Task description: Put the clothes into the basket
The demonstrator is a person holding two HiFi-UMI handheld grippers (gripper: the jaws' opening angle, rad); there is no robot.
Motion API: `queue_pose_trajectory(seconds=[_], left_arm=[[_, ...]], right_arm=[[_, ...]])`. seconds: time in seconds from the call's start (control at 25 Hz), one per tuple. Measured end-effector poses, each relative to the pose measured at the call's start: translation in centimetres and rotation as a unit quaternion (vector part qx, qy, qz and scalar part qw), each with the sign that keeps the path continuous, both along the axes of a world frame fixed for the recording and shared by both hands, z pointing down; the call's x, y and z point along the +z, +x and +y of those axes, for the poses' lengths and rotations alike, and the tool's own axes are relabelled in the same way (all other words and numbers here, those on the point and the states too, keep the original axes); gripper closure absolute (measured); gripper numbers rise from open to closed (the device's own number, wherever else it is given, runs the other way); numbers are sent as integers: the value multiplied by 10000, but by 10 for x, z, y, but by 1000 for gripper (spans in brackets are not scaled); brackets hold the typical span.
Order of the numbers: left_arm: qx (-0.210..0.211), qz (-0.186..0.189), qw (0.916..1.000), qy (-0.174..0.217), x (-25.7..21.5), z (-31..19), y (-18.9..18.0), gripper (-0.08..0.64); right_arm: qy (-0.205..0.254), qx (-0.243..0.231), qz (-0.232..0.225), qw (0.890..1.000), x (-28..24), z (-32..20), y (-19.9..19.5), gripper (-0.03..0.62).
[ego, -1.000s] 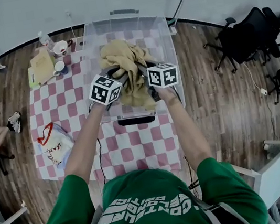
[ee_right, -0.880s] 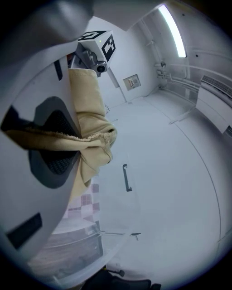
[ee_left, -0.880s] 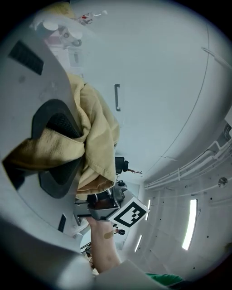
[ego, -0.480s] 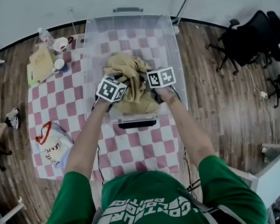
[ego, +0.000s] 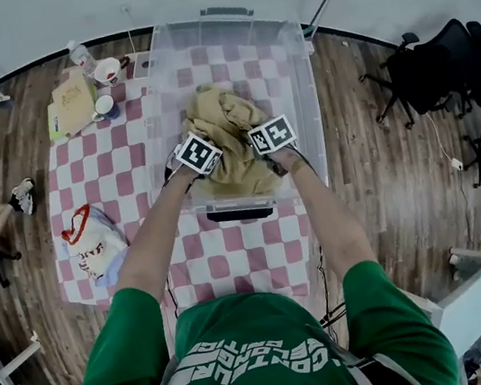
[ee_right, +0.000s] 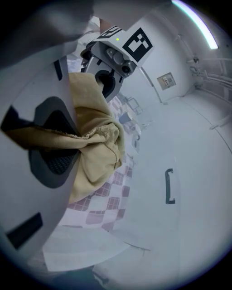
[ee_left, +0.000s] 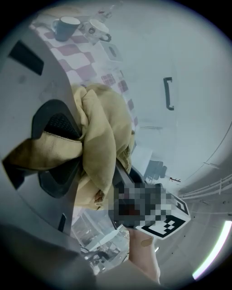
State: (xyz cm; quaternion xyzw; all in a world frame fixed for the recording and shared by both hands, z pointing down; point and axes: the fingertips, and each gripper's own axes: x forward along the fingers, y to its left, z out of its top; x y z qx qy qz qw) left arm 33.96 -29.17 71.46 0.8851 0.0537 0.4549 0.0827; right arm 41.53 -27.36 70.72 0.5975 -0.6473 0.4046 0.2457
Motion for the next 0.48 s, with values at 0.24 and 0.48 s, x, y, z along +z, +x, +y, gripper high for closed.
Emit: queue_pose_trajectory(seconds=[0.24,0.48], left_arm=[[-2,-448,9990,-4,20,0,-15,446],[60,-728,9962,472,30,-8,-19,394]], right_arm=[[-92,-134,41,9999,13,3,-7,529],[-77,-481,350,9982,10,5,-14,497]])
